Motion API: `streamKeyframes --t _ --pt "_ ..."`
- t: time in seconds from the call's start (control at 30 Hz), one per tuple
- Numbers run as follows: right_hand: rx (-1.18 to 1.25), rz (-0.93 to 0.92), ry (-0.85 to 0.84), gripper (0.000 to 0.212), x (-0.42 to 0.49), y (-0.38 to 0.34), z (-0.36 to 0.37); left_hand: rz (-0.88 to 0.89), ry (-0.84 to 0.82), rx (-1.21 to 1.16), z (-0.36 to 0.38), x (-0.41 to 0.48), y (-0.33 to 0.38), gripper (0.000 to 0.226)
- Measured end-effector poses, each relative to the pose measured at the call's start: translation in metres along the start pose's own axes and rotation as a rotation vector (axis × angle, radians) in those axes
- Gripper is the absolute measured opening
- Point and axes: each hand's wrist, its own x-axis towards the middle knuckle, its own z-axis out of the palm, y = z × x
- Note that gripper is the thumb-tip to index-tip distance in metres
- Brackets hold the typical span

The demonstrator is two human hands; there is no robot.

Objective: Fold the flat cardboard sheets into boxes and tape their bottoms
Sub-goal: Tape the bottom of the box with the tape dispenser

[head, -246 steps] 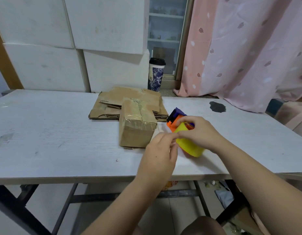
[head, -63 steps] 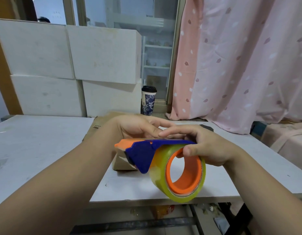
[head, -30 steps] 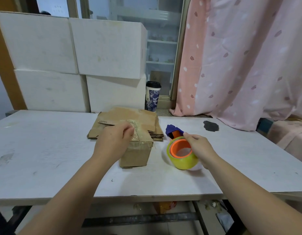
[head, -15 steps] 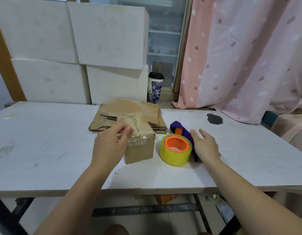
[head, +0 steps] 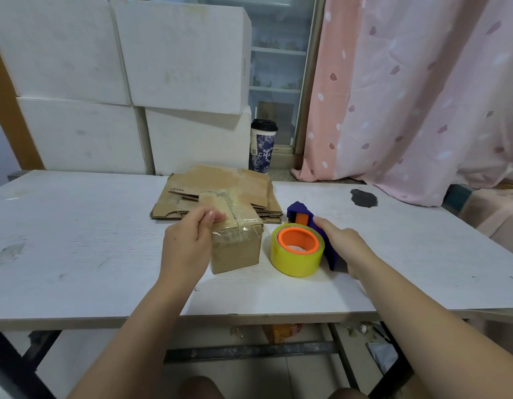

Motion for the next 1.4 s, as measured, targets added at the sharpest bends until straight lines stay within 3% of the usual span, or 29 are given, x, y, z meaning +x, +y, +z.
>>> streamKeyframes --t 0.1,0.17,0.23,0.37,0.43,0.5,0.6,0.7,0.83,0.9,1.0,1.13,1.4 --pt "0.079 0.096 -0.089 0.065 -0.008 -0.009 -0.006 -0.007 -0.004 -0.004 0.0 0.0 0.003 0.028" --pt "0.168 0.096 -0.066 0.062 -0.013 -0.015 -0.009 -0.009 -0.017 0.004 -0.001 0.0 0.005 0.03" --pt "0.194 -0.045 0.092 0.054 -0.014 -0.019 -0.009 -0.007 -0.028 0.02 -0.002 0.0 0.007 0.029" --pt "-0.038 -0.475 0.371 0.022 -0.029 -0.032 0.001 -0.013 -0.043 0.036 -0.004 0.001 0.008 0.02" --pt "-0.067 -0.692 0.313 0.012 -0.041 -0.039 0.012 0.0 -0.039 0.052 -0.004 0.001 0.008 0.021" --pt "-0.064 -0.828 0.148 0.008 -0.055 -0.044 0.026 0.002 -0.045 0.052 -0.006 0.002 0.007 0.019" --pt "-0.189 -0.886 -0.147 0.017 -0.063 -0.045 0.042 -0.01 -0.097 -0.01 -0.009 0.004 0.006 0.021" --pt "-0.455 -0.946 -0.314 0.032 -0.063 -0.044 0.049 -0.047 -0.152 -0.124 -0.013 0.007 0.003 0.028" --pt "-0.539 -0.966 -0.319 0.052 -0.061 -0.04 0.048 -0.099 -0.215 -0.241 -0.022 0.01 0.001 0.028" --pt "-0.59 -0.981 -0.314 0.059 -0.058 -0.041 0.047 -0.049 -0.261 -0.191 -0.03 0.011 0.001 0.032" --pt "-0.678 -1.024 -0.341 0.055 -0.052 -0.049 0.046 0.1 -0.325 0.095 -0.041 0.011 -0.002 0.041" --pt "-0.822 -1.098 -0.341 0.048 -0.048 -0.059 0.042 0.194 -0.331 0.242 -0.042 0.008 -0.003 0.039" --pt "-0.81 -1.179 -0.365 0.037 -0.048 -0.061 0.039 0.235 -0.26 0.132 -0.037 -0.001 -0.012 0.052"
